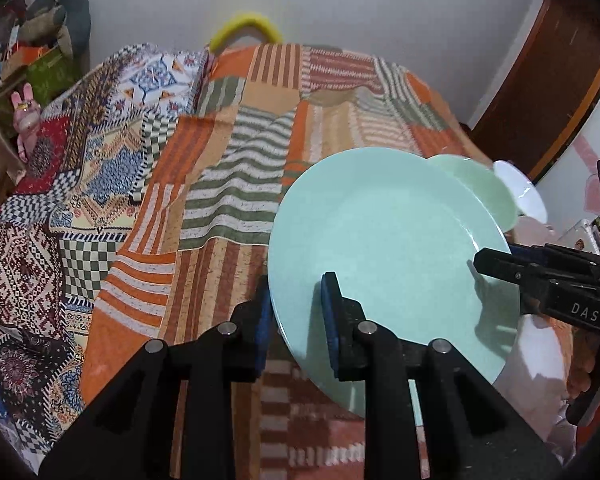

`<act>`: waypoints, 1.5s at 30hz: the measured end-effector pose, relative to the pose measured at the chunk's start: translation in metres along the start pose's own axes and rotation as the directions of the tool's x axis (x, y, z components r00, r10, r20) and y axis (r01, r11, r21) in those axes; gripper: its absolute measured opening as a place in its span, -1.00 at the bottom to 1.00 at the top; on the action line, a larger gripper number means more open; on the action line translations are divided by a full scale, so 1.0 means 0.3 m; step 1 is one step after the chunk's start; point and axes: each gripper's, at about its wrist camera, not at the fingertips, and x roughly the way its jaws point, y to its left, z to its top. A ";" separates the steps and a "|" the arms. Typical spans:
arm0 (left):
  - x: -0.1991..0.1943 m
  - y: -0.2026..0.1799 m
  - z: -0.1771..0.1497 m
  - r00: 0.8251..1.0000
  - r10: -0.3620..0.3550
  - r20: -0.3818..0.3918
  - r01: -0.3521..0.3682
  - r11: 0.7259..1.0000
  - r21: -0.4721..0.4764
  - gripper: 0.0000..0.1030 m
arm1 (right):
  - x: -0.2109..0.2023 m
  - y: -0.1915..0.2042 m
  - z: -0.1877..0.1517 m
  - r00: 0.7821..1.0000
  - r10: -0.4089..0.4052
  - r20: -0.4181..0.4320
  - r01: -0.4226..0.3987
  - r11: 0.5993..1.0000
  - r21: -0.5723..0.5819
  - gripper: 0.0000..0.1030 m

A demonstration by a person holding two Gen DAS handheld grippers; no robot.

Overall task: Organize plates and bowls
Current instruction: 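Lift the light green plate with both grippers and carry it over the white plate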

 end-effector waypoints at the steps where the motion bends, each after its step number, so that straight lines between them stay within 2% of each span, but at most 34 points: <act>1: -0.025 -0.014 -0.003 1.000 -0.004 0.009 0.004 1.000 0.004 -0.57 | -0.017 0.002 -0.001 1.000 -0.002 0.015 0.002 1.000 0.002 -0.42; 10: -0.211 -0.154 -0.056 0.997 0.004 0.083 -0.008 0.999 0.044 -0.57 | -0.192 -0.007 -0.074 0.993 -0.003 0.117 0.002 1.000 0.004 -0.42; 21: -0.337 -0.300 -0.171 0.994 -0.017 0.104 0.009 0.997 0.079 -0.57 | -0.351 -0.060 -0.217 0.982 0.010 0.187 -0.017 0.999 0.035 -0.42; 33: -0.390 -0.424 -0.267 0.995 -0.036 0.095 0.024 0.993 0.119 -0.57 | -0.441 -0.124 -0.346 0.975 0.008 0.220 -0.025 0.997 0.076 -0.42; 45: -0.345 -0.510 -0.333 0.998 -0.054 0.040 0.048 0.987 0.153 -0.57 | -0.453 -0.183 -0.455 0.980 -0.015 0.200 -0.010 0.992 0.126 -0.42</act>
